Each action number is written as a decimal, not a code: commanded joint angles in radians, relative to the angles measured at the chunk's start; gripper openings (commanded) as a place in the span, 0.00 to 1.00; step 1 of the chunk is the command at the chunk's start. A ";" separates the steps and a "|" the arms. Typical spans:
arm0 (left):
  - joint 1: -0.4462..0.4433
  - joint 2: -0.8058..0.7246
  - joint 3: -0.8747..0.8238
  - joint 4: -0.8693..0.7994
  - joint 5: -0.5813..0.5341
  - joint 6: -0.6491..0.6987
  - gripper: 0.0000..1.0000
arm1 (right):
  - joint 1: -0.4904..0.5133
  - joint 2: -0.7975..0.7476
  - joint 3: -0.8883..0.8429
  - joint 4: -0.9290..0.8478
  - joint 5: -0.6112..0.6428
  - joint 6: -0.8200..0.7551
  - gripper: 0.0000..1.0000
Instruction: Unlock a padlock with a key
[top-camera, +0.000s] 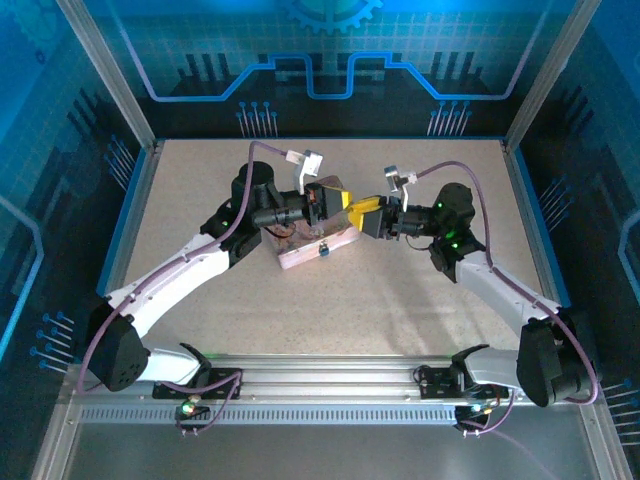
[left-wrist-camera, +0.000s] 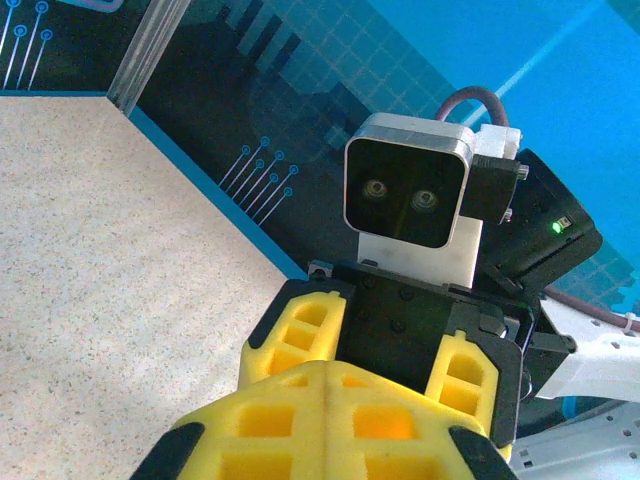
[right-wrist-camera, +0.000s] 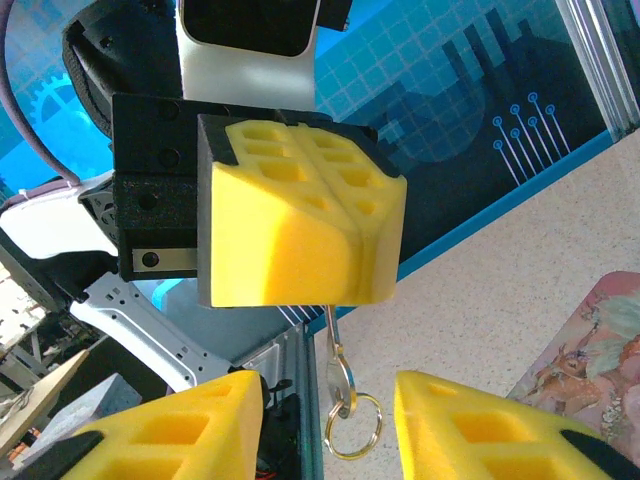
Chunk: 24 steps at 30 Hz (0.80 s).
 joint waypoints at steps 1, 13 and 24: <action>0.007 0.007 0.019 0.027 0.019 -0.014 0.00 | 0.012 -0.006 0.025 -0.018 -0.004 -0.018 0.37; 0.008 0.006 0.017 0.030 0.011 -0.013 0.00 | 0.011 -0.013 0.022 -0.040 0.009 -0.026 0.22; 0.010 0.008 0.010 0.026 0.009 -0.006 0.00 | 0.003 -0.035 0.012 -0.055 0.030 -0.037 0.02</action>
